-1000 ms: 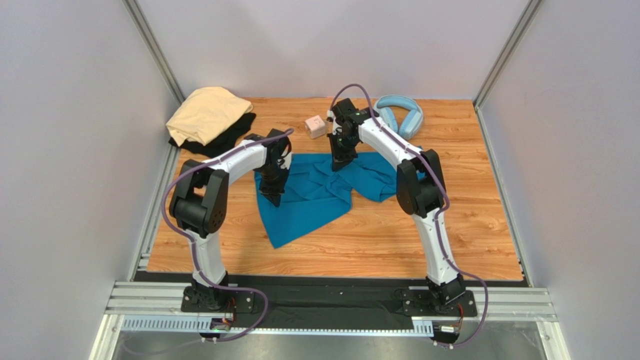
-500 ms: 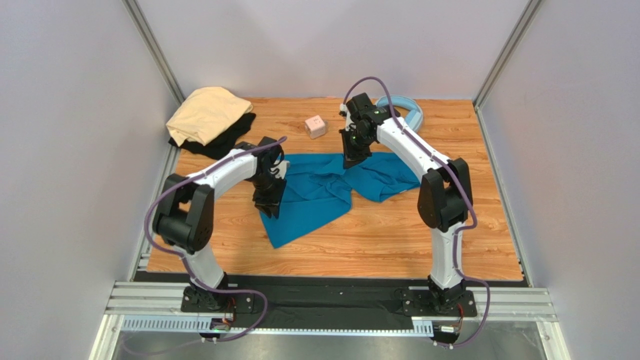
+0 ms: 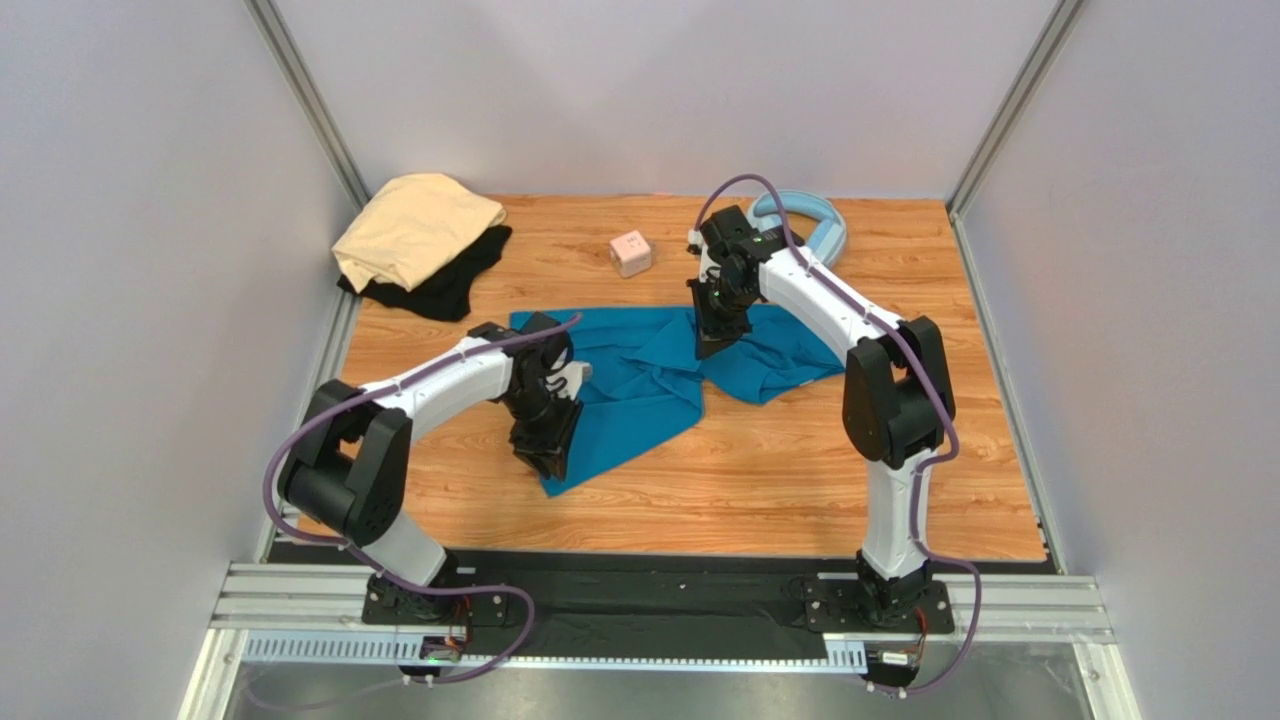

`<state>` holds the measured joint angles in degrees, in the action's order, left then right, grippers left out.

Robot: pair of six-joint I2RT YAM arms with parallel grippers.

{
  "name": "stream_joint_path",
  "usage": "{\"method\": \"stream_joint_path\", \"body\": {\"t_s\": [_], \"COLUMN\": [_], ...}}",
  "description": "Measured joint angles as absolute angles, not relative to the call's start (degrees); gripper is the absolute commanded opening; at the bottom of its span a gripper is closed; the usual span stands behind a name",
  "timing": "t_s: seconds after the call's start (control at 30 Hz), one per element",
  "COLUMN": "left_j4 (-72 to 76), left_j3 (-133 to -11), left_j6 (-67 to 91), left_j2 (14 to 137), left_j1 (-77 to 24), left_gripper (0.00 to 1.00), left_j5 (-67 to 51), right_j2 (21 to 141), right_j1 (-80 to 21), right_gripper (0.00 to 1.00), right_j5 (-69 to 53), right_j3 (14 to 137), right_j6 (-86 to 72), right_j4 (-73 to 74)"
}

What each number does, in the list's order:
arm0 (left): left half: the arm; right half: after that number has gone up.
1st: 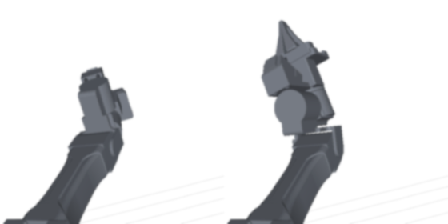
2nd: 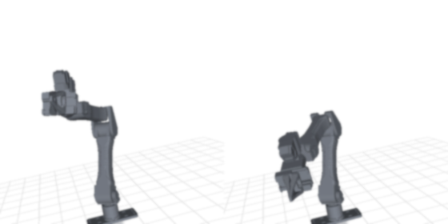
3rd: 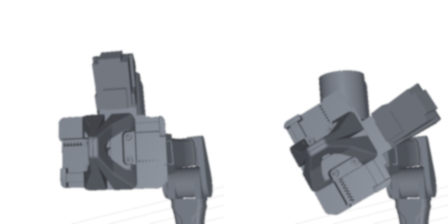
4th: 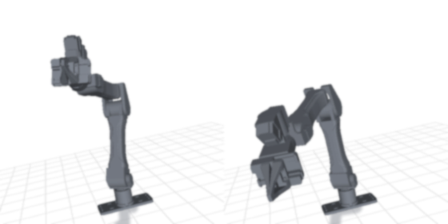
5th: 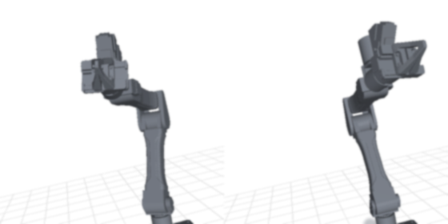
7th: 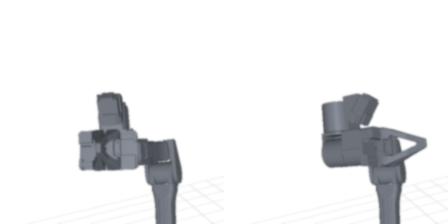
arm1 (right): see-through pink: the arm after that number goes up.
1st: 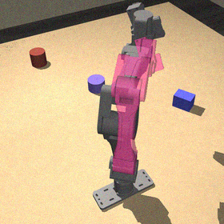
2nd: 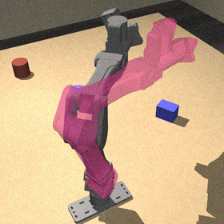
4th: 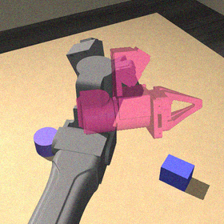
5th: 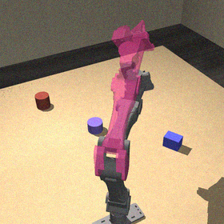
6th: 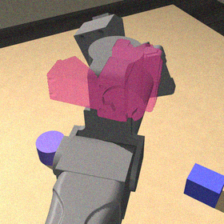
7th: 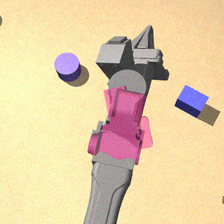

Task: Fold and stack the t-shirts

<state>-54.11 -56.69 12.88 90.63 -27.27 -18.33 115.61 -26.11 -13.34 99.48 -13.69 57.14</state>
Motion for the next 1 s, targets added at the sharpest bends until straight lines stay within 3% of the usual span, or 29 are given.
{"method": "stream_joint_path", "body": {"t_s": [0.83,0.9,0.97,1.0], "left_j4": [-47.9,-47.9,-48.0,-48.1], "left_j3": [-55.4,-55.4,-55.4,-55.4], "left_j6": [16.4,16.9,17.3,17.7], "left_j2": [98.5,98.9,99.4,99.6], "left_j1": [-30.7,-30.7,-30.7,-30.7], "left_gripper": [0.35,0.3,0.14,0.13], "left_j5": [-19.0,-19.1,-19.3,-19.5], "right_j2": [109.6,108.9,108.1,107.9], "right_j1": [-24.6,-24.3,-23.9,-23.8], "right_gripper": [0.0,0.0,0.0,0.0], "right_j5": [-13.9,-13.9,-14.0,-14.0], "right_j3": [96.2,95.5,94.6,94.3], "right_j6": [-13.9,-13.9,-13.9,-13.9], "right_j4": [56.4,56.2,56.3,56.4]}}
